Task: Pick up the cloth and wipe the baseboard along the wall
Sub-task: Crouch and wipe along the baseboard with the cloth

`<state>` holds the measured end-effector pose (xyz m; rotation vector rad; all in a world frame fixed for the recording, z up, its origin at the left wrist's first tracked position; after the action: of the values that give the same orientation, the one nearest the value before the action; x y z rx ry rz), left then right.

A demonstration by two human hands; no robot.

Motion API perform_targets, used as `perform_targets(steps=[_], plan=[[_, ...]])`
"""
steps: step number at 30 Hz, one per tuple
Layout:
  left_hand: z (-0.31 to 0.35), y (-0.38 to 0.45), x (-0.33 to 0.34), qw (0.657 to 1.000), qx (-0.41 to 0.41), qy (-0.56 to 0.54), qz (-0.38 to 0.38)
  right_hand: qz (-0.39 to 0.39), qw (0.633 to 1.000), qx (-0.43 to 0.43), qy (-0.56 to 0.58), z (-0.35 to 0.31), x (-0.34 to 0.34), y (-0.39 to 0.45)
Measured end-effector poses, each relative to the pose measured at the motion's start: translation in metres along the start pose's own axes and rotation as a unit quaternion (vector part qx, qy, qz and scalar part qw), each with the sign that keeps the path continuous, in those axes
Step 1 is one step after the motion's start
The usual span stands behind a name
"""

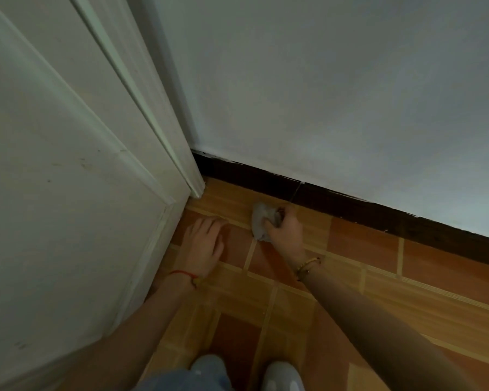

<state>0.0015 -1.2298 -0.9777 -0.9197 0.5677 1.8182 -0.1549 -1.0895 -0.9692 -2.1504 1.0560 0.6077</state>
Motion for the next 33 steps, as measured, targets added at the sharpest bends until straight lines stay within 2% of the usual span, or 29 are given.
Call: perform_targets(steps=[4,8,10,12,14,18,23,26,33], plan=[[-0.010,0.003,0.014,1.000,0.003,0.009,0.001,0.044,0.989,-0.048,-0.131,0.013,-0.002,0.009],[-0.024,0.002,0.026,1.000,-0.016,0.009,0.008,0.125,0.923,-0.170,-0.322,0.018,-0.014,0.003],[-0.028,0.000,0.031,1.000,-0.023,0.012,0.016,0.088,0.900,-0.234,-0.358,0.025,-0.008,0.002],[-0.031,-0.002,0.036,0.999,-0.023,0.013,0.027,0.027,0.892,-0.271,-0.361,0.031,0.002,0.003],[-0.033,-0.004,0.040,0.999,-0.027,0.010,0.040,0.018,0.887,-0.283,-0.365,0.034,0.010,0.006],[-0.036,-0.006,0.047,0.997,-0.030,0.004,0.071,0.055,0.888,-0.290,-0.352,0.021,0.021,0.015],[-0.034,-0.007,0.046,0.996,-0.010,0.007,0.090,0.050,0.884,-0.312,-0.344,-0.014,0.059,0.032],[-0.033,-0.007,0.046,0.995,-0.007,0.007,0.096,0.073,0.886,-0.301,-0.344,-0.030,0.072,0.037],[-0.034,-0.008,0.044,0.995,0.002,-0.007,0.102,0.153,0.899,-0.272,-0.307,0.004,0.034,0.029]])
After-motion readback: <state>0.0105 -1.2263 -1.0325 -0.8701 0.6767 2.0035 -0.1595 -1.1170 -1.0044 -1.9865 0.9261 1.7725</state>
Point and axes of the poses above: each hand's wrist, its own y-axis towards the middle knuckle, its own x-axis out of the palm, z = x × y, the point moved 4 cm from there along y, towards the middle knuckle, and after that the axes turned 12 degrees about -y, right-handed, at the moved point
